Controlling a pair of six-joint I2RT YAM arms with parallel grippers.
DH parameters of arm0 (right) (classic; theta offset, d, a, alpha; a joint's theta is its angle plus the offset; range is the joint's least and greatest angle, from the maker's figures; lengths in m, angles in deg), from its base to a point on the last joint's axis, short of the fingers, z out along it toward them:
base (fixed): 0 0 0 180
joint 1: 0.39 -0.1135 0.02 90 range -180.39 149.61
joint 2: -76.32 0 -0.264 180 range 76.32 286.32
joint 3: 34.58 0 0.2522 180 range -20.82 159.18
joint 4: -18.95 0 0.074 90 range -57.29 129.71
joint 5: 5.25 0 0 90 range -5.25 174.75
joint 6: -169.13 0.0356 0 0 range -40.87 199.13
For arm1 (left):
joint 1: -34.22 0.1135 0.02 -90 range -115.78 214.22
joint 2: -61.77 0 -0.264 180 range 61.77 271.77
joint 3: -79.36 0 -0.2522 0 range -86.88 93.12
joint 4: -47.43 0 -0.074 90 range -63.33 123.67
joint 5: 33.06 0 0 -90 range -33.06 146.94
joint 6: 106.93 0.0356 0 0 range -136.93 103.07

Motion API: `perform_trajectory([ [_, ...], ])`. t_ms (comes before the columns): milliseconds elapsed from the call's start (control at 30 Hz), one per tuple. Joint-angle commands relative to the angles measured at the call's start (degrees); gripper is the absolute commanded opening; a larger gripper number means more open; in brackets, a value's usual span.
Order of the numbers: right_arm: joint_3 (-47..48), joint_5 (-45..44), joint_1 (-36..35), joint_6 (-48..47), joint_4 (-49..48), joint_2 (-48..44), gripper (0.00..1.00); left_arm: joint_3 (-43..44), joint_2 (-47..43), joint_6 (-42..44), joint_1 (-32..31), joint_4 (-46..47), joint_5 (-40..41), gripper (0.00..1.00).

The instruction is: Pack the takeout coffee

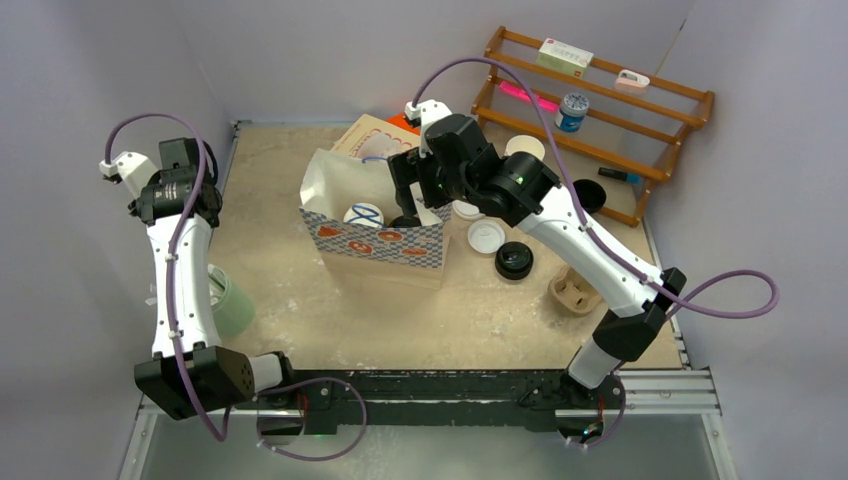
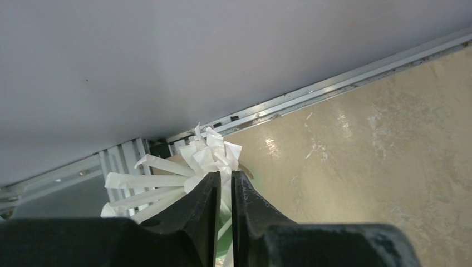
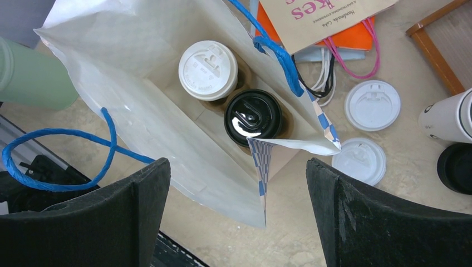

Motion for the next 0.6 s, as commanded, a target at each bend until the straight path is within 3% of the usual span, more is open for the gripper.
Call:
perform_trajectory([
  [0,0.0,1.0,0.3,-0.7,-1.0,-2.1,0.92,-0.4,-1.8,-0.4,0.1,1.1,-0.1,0.01],
  [300,-0.1,1.1,0.3,-0.7,-1.0,-2.1,0.92,-1.0,-2.2,-2.0,0.1,0.2,0.2,0.00],
  [333,-0.1,1.1,0.3,-0.6,-1.0,-2.1,0.92,-1.3,-2.3,-2.0,0.1,0.2,0.6,0.03],
  [400,-0.2,1.2,0.3,-0.7,-0.9,-2.1,0.92,-2.4,-2.3,-1.9,0.1,0.8,1.2,0.33],
  [433,-0.2,1.2,0.3,-0.7,-1.0,-2.2,0.92,-2.9,-2.3,-1.4,0.1,1.3,1.0,0.40],
  [567,-0.2,1.1,0.3,-0.6,-0.8,-2.2,0.92,-4.1,-2.3,1.3,0.1,3.6,-0.6,0.43],
])
